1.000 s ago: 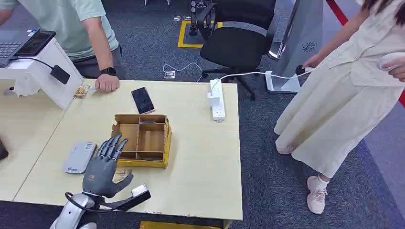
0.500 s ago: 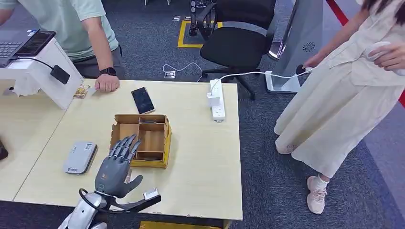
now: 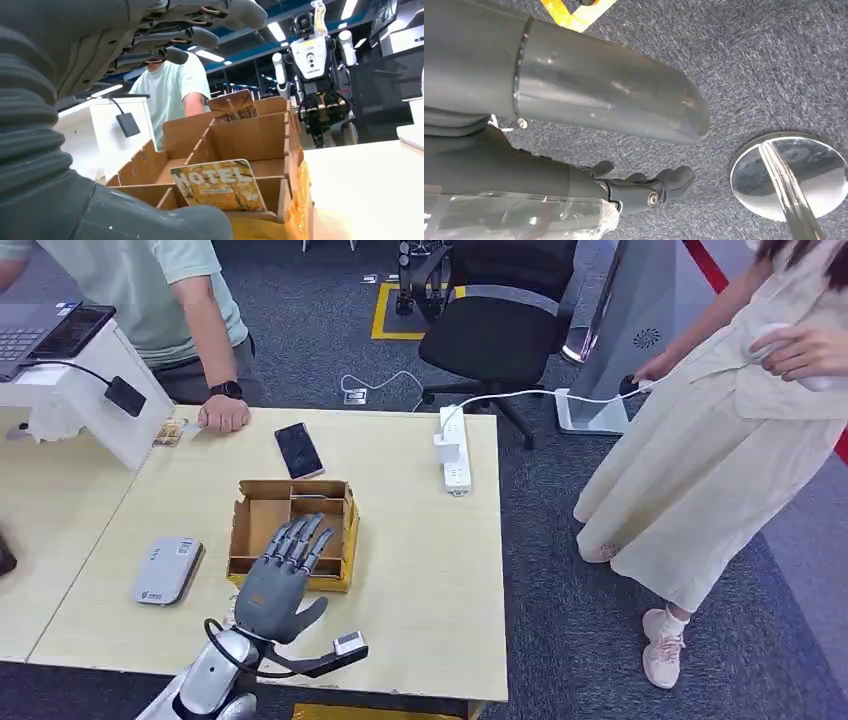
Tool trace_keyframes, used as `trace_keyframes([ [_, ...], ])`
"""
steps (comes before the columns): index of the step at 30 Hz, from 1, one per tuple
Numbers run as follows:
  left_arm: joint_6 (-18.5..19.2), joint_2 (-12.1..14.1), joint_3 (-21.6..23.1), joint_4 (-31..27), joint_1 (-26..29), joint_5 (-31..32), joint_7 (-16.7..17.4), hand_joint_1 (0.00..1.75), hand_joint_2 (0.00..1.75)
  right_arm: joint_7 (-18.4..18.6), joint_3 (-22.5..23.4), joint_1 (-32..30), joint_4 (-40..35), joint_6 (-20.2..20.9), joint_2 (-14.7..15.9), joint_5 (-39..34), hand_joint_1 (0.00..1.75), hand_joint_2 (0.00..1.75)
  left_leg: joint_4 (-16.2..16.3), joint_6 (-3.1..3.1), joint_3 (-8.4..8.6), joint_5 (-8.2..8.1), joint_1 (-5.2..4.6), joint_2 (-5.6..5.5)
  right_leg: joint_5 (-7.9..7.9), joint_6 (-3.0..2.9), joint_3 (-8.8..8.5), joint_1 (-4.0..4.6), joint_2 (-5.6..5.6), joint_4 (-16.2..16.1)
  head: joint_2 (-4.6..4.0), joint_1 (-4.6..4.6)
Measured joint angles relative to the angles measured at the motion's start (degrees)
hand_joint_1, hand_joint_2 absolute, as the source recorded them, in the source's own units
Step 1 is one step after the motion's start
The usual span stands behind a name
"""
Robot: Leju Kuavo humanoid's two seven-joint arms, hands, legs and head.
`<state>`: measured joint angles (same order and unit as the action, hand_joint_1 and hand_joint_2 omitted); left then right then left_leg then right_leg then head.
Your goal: Pass the card to the sensor for recognition and then transmit it.
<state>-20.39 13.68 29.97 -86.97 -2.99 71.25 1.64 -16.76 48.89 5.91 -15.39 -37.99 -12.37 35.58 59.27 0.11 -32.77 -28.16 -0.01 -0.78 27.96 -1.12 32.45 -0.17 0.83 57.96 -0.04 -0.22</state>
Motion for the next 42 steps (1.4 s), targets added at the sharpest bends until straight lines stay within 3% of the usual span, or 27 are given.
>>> trace_keyframes([
  [13, 0.7, -0.9, 2.9, 4.4, -4.1, 0.9, 1.2, 0.0, 1.75, 0.0, -0.1, 0.1, 0.0, 0.0, 0.0, -0.1, 0.0, 0.0, 0.0, 0.0, 0.0, 0.0, 0.0, 0.0, 0.0, 0.0, 0.0, 0.0, -0.01, 0.0, 0.0, 0.0],
  [42, 1.2, -0.4, 3.3, 11.2, -9.2, 1.0, 2.1, 0.0, 1.75, 1.0, -0.5, 0.0, 0.0, 0.0, 0.0, 0.4, 0.0, 0.0, 0.0, 0.0, 0.0, 0.0, 0.0, 0.0, 0.0, 0.0, 0.0, 0.0, 0.0, 0.0, 0.0, 0.0],
])
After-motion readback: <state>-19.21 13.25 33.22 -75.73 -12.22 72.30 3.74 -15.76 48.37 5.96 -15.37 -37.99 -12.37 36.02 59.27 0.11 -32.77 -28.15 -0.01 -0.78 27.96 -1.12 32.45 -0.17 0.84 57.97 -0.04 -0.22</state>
